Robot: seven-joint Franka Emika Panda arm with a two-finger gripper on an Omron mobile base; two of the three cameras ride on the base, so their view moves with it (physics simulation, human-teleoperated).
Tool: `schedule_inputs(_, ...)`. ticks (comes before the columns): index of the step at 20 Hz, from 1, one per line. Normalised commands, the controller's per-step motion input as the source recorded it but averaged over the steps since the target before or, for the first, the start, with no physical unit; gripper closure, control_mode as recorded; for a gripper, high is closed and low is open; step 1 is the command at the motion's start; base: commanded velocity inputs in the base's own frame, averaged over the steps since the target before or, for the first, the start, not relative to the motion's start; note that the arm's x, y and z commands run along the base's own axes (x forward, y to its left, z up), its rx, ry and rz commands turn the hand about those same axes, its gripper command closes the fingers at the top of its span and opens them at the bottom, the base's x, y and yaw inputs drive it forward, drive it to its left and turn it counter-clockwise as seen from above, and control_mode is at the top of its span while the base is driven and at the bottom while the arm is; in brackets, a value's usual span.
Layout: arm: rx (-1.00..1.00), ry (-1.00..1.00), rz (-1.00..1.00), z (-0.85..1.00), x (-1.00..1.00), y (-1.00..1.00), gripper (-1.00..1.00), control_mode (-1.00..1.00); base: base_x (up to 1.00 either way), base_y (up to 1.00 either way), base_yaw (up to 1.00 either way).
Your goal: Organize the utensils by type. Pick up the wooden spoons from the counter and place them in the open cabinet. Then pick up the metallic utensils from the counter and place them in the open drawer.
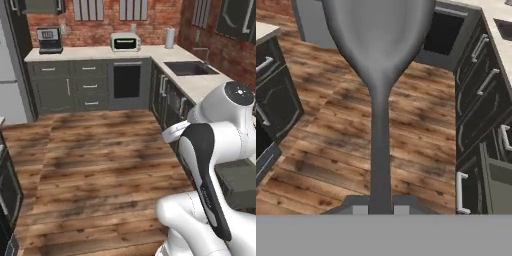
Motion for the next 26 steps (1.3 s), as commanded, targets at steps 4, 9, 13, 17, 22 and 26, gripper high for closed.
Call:
schedule_inputs(4,0.0,0.0,0.0,0.0,0.0,0.0,1.0,1.0,0.0,-0.22,-0.53)
schedule_inputs(9,0.0,0.0,0.0,0.0,0.0,0.0,1.0,1.0,0.0,-0.04,-0.21)
schedule_inputs(13,0.0,0.0,0.0,0.0,0.0,0.0,1.0,1.0,0.0,-0.37,-0.06)
schedule_inputs(17,0.0,0.0,0.0,0.0,0.0,0.0,1.0,1.0,-0.07,-0.45,0.0)
schedule_inputs(22,0.0,0.0,0.0,0.0,0.0,0.0,1.0,1.0,-0.14,-0.43,0.0)
schedule_inputs(26,0.0,0.0,0.0,0.0,0.0,0.0,1.0,1.0,-0.09,-0.31,-0.04)
